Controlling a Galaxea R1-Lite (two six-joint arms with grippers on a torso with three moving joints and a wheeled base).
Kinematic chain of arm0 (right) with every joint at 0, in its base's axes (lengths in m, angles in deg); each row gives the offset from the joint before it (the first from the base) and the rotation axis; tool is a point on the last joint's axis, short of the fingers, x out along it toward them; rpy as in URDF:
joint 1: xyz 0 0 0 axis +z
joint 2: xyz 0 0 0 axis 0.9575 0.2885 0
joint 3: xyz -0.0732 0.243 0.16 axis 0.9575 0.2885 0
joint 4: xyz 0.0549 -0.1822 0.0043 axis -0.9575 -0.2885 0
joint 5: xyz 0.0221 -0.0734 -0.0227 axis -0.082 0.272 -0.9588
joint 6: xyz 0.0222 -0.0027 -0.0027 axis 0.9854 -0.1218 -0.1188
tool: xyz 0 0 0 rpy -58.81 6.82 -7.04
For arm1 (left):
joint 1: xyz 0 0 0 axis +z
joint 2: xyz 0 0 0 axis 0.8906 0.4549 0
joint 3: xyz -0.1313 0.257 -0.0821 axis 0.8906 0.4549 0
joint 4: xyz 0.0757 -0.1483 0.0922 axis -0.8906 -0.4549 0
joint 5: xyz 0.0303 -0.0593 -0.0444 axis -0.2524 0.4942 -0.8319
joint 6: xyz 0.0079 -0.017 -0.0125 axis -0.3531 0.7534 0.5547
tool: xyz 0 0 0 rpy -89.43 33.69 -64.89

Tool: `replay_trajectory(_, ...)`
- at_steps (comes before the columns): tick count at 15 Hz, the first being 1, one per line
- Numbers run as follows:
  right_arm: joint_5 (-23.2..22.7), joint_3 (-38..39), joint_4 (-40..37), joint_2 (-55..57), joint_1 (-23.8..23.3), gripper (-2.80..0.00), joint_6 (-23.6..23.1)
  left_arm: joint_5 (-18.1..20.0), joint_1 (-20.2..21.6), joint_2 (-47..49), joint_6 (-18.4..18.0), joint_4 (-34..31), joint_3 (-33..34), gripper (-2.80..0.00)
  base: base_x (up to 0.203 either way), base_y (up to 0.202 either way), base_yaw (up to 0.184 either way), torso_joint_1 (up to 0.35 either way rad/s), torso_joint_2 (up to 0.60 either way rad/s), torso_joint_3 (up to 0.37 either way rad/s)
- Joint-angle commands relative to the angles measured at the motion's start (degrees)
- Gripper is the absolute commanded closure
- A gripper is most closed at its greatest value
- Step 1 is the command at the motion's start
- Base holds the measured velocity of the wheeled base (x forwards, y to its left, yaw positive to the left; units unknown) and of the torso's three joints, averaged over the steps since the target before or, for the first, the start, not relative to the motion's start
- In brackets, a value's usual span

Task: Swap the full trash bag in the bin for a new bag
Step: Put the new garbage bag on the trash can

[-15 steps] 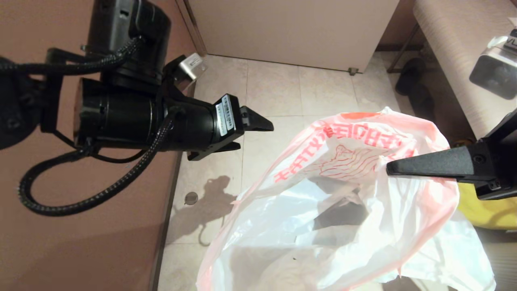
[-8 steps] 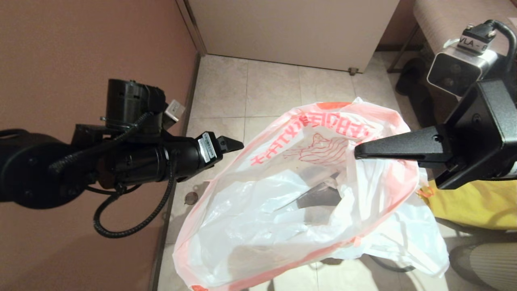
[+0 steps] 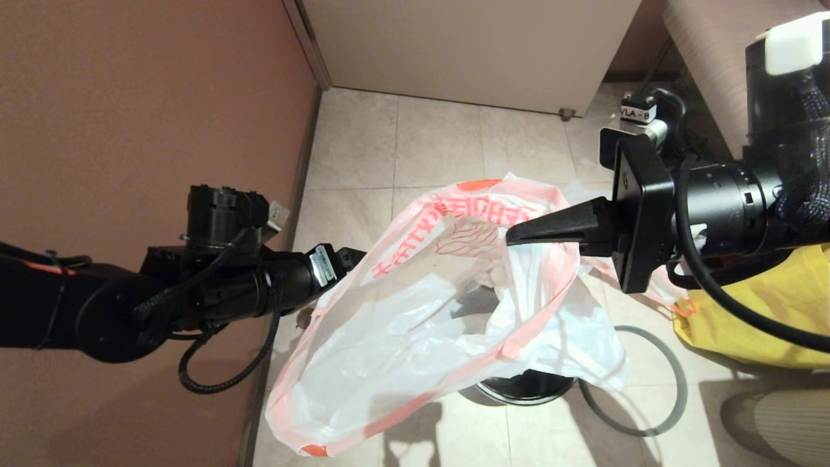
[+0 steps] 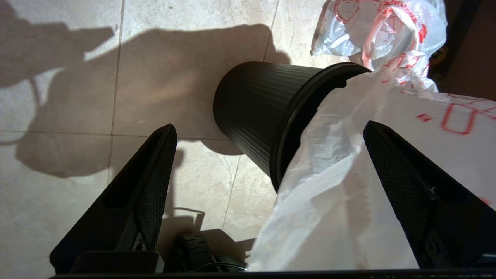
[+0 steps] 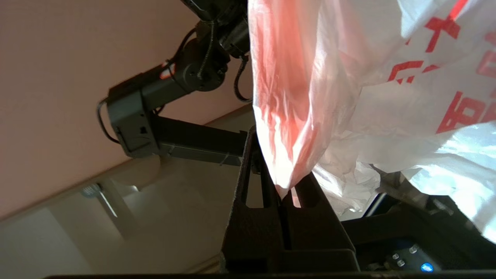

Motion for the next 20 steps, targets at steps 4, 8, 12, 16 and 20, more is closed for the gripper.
replay_trajectory(4, -0.2, -13.6, -17.9, 0.5, 0.2, 0.0, 7.6, 0.4, 0.6, 1.6, 0.2, 0.6, 0.6, -2.8, 0.0, 0.0, 0.0, 0.0, 0.0, 0.0)
replay_trajectory(8, -14.2, -7.0, -18.3, 0.4, -2.6, 0.0, -8.0, 0.5, 1.2, 1.6, 0.1, 6.3, 3.0, -2.8, 0.0, 0.0, 0.0, 0.0, 0.0, 0.0)
replay_trajectory(12, -22.4, -0.3, -14.1, 1.7, -2.9, 0.0, -18.8, 0.5, 2.1, 2.2, 0.1, 6.5, 2.7, -2.8, 0.0, 0.0, 0.0, 0.0, 0.0, 0.0)
replay_trajectory(16, -29.2, 4.0, -5.8, -0.1, -2.3, 0.0, -23.6, 0.5, 2.1, 2.8, 0.1, 6.5, 3.0, -2.8, 0.0, 0.0, 0.0, 0.0, 0.0, 0.0)
replay_trajectory(20, -35.0, 10.3, -0.4, -1.0, -3.0, 0.0, -34.0, -0.4, 2.1, 3.7, 0.0, 10.2, 4.0, -2.8, 0.0, 0.0, 0.0, 0.0, 0.0, 0.0)
